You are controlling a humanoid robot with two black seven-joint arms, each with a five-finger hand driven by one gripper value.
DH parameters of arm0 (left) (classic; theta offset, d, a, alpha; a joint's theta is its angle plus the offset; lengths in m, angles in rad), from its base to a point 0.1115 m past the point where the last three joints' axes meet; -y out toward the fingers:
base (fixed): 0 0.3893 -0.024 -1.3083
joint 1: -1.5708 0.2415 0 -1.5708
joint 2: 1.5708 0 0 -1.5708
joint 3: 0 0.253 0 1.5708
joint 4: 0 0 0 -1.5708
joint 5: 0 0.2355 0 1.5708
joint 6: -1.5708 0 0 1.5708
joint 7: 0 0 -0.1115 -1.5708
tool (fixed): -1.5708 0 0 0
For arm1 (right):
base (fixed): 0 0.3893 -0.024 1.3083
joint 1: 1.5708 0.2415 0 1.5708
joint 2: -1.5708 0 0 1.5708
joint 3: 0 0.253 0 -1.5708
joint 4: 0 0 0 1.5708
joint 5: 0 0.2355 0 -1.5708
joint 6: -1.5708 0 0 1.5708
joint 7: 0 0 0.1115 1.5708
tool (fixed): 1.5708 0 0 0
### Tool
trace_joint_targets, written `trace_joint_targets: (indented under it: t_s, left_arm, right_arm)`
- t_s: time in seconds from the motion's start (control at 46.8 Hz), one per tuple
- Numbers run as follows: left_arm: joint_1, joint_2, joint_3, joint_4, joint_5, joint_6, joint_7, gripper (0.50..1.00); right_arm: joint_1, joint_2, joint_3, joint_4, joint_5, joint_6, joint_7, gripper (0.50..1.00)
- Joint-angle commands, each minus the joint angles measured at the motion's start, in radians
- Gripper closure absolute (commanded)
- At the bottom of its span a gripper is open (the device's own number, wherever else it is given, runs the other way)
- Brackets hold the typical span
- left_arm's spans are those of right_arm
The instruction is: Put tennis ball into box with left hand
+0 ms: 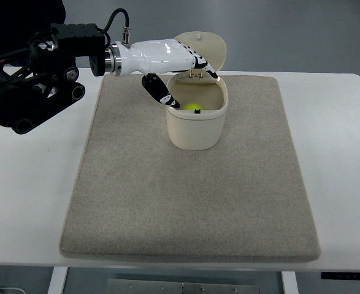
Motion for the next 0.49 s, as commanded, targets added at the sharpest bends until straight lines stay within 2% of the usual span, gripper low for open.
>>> trace_joint_targets:
  t_s: [0.0,0.15,0.299,0.321,0.385,0.471]
  left_arm:
    - [-0.001,0.005,0.0,-0.005,-0.001,-0.003,0.0,0.619]
    - [0.01,0.044,0.0,-0.028,-0.001,-0.018,0.0,0.615]
    - [0.033,0.139,-0.002,-0.083,-0.023,-0.049,-0.002,0.611]
    - [0.039,0.154,-0.002,-0.09,-0.032,-0.052,-0.002,0.604]
    - [0.061,0.198,-0.003,-0.108,-0.081,-0.06,-0.002,0.536]
    - [0.098,0.266,-0.002,-0.136,-0.175,-0.061,-0.002,0.51]
  right_arm:
    - [0.0,0.0,0.0,0.0,0.0,0.0,0.0,0.562]
    - [0.0,0.0,0.0,0.0,0.0,0.0,0.0,0.562]
    - [0.0,0.0,0.0,0.0,0.0,0.0,0.0,0.562]
    - [0.0,0.0,0.0,0.0,0.0,0.0,0.0,0.562]
    - [0.0,0.0,0.0,0.0,0.0,0.0,0.0,0.562]
    - [0.0,0.0,0.0,0.0,0.0,0.0,0.0,0.562]
